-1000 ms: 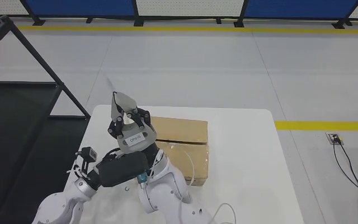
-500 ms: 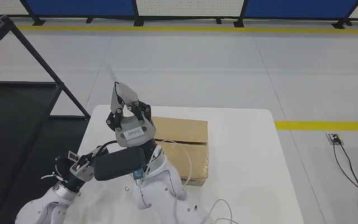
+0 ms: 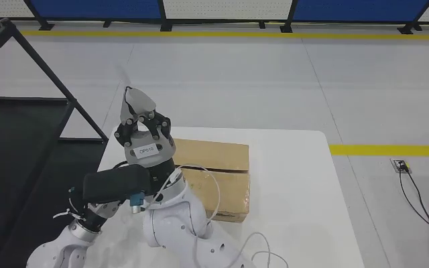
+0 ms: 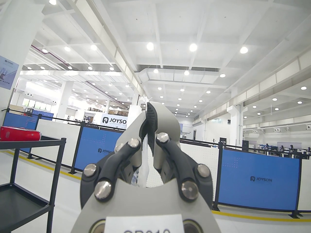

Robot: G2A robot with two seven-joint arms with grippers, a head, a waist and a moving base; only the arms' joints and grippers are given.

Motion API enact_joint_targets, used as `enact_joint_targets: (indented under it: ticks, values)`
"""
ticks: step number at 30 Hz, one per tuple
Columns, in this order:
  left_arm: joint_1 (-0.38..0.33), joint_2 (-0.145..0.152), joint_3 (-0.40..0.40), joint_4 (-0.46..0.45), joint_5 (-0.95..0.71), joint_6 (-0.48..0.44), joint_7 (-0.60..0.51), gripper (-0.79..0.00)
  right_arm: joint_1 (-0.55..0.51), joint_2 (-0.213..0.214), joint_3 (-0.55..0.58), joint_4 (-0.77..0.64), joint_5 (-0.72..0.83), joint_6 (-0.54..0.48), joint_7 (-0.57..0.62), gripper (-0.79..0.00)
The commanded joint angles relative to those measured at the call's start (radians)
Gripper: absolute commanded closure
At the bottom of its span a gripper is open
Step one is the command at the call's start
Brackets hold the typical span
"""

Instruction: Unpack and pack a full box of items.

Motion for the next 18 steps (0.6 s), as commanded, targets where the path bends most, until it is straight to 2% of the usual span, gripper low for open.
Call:
enact_joint_targets:
  ticks: [1,4,7,11,18]
  values:
    - [0.000,0.000,0.000,0.000,0.000,0.000,0.000,-0.785,0.000,0.000,0.000,0.000,-0.001,0.000,0.001,0.000]
    - [0.002,0.000,0.002,-0.008,0.011,-0.005,0.009,-0.785,-0.009,0.001,0.001,-0.025,0.005,0.001,0.015,0.000]
    - [0.013,-0.005,0.011,-0.028,0.044,-0.062,0.057,-0.785,-0.005,-0.004,-0.017,-0.050,0.010,0.033,0.062,0.000]
    - [0.024,-0.011,0.010,-0.036,0.049,-0.154,0.109,-0.785,0.016,-0.015,-0.060,-0.056,0.046,0.125,0.135,0.000]
    - [0.039,-0.023,0.030,-0.037,0.184,-0.302,0.237,-0.785,0.063,-0.033,-0.119,-0.013,0.092,0.303,0.252,0.000]
